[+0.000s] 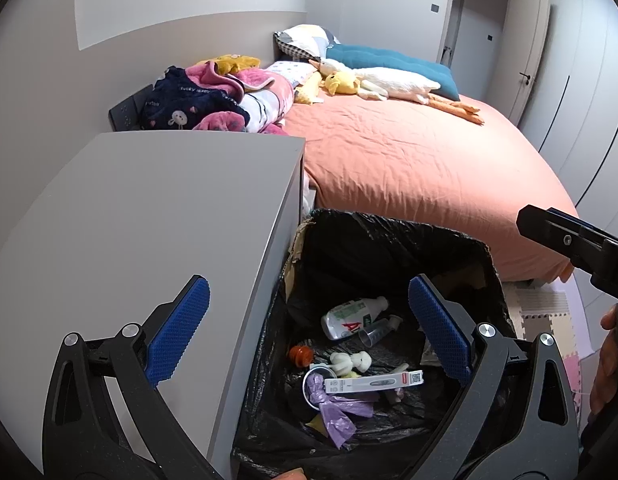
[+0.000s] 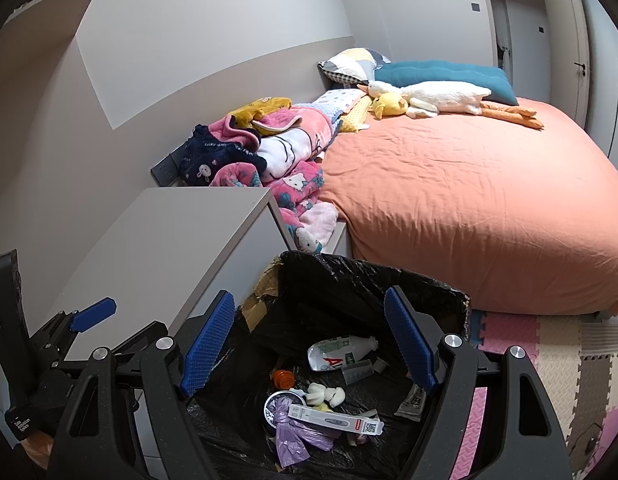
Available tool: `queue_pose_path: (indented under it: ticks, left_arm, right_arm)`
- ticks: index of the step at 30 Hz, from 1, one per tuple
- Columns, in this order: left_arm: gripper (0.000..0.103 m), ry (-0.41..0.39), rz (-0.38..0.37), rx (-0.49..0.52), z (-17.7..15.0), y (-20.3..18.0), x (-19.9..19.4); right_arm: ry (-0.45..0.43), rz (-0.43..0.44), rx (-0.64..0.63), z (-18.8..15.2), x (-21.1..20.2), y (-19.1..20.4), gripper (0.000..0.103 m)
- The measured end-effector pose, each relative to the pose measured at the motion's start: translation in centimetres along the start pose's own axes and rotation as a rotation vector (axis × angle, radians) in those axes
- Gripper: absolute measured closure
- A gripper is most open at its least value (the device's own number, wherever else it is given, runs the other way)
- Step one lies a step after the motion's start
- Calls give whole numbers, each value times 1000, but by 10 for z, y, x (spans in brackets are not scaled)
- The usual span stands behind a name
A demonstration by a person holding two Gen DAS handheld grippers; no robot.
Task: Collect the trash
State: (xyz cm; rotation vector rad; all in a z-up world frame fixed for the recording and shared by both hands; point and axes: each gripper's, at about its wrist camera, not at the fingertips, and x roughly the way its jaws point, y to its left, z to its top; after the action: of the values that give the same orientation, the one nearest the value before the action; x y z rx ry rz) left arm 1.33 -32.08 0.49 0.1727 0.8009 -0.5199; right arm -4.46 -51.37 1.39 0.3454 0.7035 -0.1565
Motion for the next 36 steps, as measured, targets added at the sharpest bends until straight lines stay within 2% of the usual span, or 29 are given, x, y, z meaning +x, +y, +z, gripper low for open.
queue_pose_path:
  ticks: [36]
  left_arm:
    - [7, 11, 13, 21, -1, 0, 0]
  right_arm:
    - [9, 2, -3, -5, 3, 2, 25]
